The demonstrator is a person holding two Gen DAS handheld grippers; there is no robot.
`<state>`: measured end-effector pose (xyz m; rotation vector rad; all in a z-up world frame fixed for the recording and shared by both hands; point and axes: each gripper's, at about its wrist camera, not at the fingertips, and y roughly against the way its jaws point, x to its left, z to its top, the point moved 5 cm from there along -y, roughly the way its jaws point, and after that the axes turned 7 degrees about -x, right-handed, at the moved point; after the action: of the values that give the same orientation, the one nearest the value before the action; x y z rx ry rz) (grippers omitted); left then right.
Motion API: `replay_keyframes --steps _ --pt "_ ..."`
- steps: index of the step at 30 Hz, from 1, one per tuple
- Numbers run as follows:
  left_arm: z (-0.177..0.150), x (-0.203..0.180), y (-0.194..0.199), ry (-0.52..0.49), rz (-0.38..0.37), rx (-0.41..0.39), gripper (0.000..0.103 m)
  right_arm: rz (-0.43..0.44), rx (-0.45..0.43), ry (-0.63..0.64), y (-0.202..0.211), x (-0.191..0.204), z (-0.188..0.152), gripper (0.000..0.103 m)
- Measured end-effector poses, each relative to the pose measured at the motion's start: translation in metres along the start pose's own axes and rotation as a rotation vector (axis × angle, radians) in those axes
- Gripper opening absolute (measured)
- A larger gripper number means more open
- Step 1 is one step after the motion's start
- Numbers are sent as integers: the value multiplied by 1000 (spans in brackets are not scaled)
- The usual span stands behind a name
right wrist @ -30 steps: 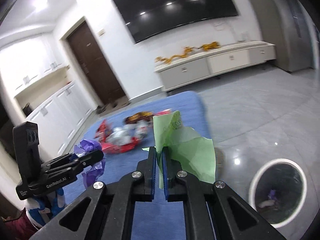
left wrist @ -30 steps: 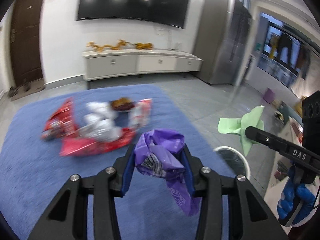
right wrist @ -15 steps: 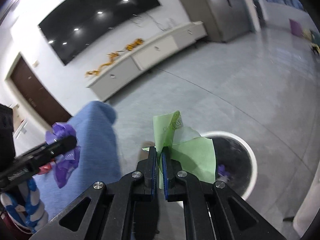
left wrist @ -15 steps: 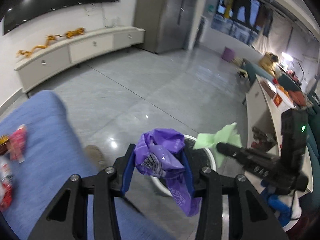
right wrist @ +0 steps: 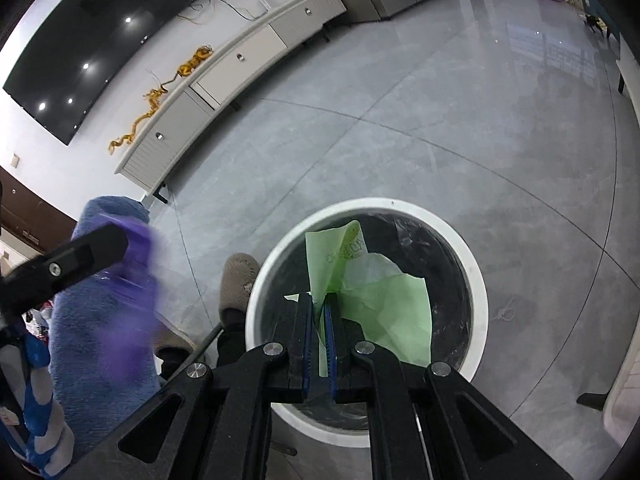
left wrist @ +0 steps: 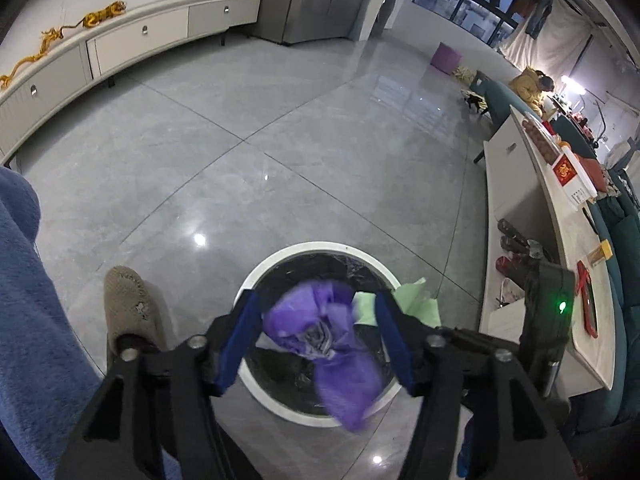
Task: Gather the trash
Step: 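Carry both items over the black bin and open both tools to drop them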
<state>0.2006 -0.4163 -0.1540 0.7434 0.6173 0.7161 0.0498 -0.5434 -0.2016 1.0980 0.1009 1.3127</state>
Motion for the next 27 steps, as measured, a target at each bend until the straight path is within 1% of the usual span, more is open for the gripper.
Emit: replay_keyframes --steps 4,5,6,8,10,12,20,23,27 --pt "-2 2 -8 20 -13 21 63 -16 11 -7 -7 -3 0 7" --pt "-3 2 -9 21 -16 24 64 -18 11 -8 -7 -5 0 8" --pt "-3 1 -9 21 -17 25 64 -21 12 -8 -7 -6 -1 11" --pt "-5 2 -7 23 -15 24 64 -25 12 -10 -8 -4 0 20" --pt "-5 1 -3 28 -19 16 64 -27 6 -8 -5 -2 1 36" --pt "-3 -1 3 24 -10 1 64 -33 1 -1 -4 1 2 38" --pt "-1 3 29 24 6 -45 64 -34 -21 16 8 7 8 39" --pt "-1 6 39 28 9 -61 64 -30 -25 18 10 10 10 41" --pt "-2 10 46 33 11 -69 64 -21 -18 5 9 9 11 54"
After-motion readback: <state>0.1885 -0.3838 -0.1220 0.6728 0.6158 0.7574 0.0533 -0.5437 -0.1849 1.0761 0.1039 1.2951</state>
